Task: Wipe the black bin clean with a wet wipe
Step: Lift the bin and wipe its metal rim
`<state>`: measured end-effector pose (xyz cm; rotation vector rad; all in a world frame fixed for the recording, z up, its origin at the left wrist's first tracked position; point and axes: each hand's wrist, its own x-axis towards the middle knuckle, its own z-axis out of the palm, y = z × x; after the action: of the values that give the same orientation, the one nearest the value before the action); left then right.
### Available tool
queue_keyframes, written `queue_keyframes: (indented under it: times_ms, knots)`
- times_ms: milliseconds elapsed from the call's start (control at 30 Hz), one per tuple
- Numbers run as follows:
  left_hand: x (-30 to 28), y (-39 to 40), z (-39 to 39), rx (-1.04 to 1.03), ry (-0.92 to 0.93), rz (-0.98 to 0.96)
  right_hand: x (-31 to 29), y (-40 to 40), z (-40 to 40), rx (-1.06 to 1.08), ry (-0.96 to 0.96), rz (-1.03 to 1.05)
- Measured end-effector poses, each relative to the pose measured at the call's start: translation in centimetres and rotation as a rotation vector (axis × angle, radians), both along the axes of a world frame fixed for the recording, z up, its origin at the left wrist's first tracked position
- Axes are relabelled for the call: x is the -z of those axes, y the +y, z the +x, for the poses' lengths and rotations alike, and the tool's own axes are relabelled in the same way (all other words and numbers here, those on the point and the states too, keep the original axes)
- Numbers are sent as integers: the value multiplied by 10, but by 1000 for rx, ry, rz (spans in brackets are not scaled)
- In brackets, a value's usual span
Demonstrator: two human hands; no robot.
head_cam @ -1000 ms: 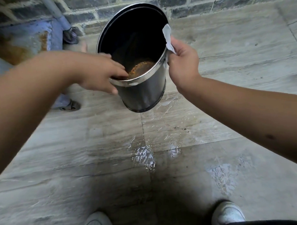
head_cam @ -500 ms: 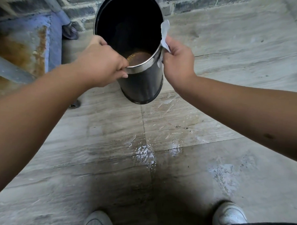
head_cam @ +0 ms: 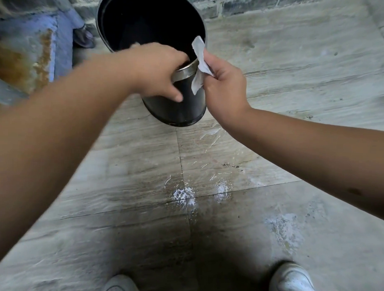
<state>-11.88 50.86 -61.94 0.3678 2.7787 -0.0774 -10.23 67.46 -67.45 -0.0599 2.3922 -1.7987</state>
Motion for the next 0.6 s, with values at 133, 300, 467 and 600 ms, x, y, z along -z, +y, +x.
queue_keyframes:
  times_ms: [133, 300, 467, 600]
  knots:
    - [-3, -66, 6, 35, 158, -88, 2, 1, 3, -19, 15, -38]
    - [12, -79, 15, 111, 338, 11, 4, -1, 5, 62, 32, -68]
    - [13, -53, 18, 121, 369, -40, 2, 4, -17, 142, 9, -33]
    - [15, -1, 18, -45, 362, -36, 8, 11, -23, 176, 8, -32]
